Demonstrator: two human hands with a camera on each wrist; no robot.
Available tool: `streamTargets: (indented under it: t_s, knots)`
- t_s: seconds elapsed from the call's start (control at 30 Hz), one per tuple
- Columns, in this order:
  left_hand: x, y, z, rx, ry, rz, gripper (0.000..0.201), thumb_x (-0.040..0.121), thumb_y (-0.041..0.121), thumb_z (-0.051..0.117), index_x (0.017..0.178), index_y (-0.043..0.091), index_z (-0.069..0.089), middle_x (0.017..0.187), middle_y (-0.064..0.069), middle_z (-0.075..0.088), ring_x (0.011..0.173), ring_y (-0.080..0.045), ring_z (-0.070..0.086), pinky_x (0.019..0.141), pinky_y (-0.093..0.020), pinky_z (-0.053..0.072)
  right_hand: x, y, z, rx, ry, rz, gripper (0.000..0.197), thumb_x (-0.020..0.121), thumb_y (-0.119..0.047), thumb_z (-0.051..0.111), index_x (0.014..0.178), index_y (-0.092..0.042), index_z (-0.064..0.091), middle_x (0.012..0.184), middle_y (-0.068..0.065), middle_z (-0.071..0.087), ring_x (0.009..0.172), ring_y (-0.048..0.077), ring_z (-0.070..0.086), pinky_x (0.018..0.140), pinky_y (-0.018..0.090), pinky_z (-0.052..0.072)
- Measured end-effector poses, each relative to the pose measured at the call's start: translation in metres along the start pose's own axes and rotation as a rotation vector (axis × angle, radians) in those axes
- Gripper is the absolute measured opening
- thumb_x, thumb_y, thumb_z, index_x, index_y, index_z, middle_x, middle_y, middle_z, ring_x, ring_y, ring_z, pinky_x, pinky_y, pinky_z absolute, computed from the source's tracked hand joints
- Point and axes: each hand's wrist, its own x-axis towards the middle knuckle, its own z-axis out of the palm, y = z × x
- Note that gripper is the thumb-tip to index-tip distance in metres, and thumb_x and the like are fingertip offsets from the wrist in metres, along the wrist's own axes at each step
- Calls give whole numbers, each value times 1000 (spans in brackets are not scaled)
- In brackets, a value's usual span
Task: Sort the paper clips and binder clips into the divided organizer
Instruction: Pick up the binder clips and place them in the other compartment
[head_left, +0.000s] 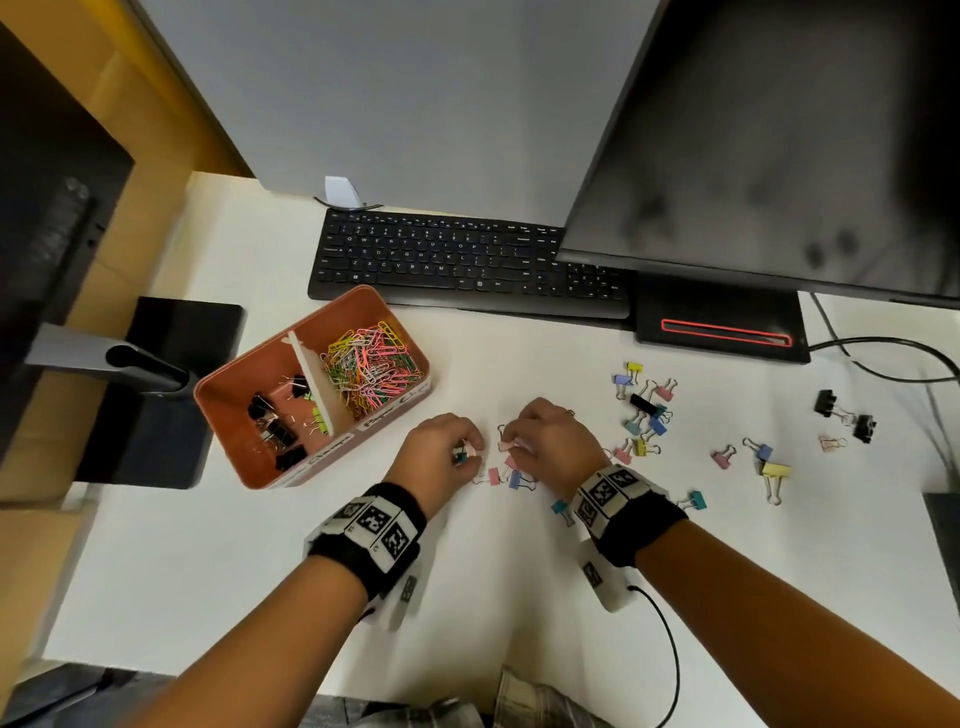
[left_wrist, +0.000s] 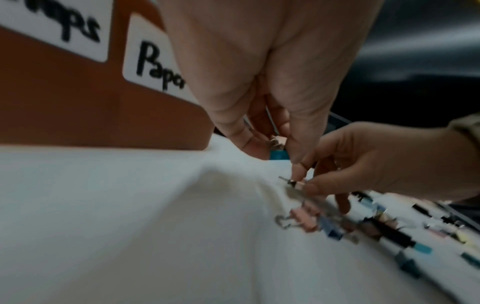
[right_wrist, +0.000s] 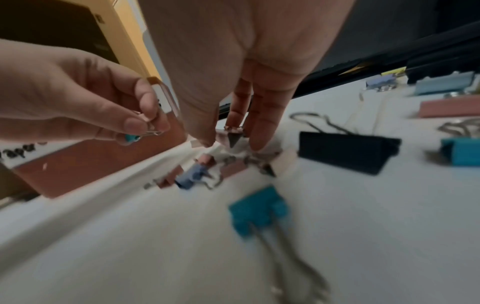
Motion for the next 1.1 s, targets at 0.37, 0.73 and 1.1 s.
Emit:
streamTargets:
  t_s: [0.37,0.73,1.1]
  knots:
    - [-58,-24,-144,-55,449,-182,16,81,6,66,85,21,64,87,3,67,78,-10,62,71,-16,47,24,-149,-11,130,191,-453,14,80,-22,65,94,-22,67,103,-2,56,96,20,53,77,35,49]
    - [-66,-6,-154,-64,377,-48,20,87,8,57,99,22,64,100,7,66,89,-5,63,80,-18,50,-4,-136,-4,47,239,-326,35,80,-29,67,114,-25,59,121,4,52,108,22,50,94,36,40]
    - [-18,5,14,110,-252,24,65,79,18,68,135,31,38,135,2,34,118,-17,42,100,-20,33,-85,25,-9,-62,68,308,80,69,-39,77,137,-35,35,144,6,27,129,29,34,104,43,40]
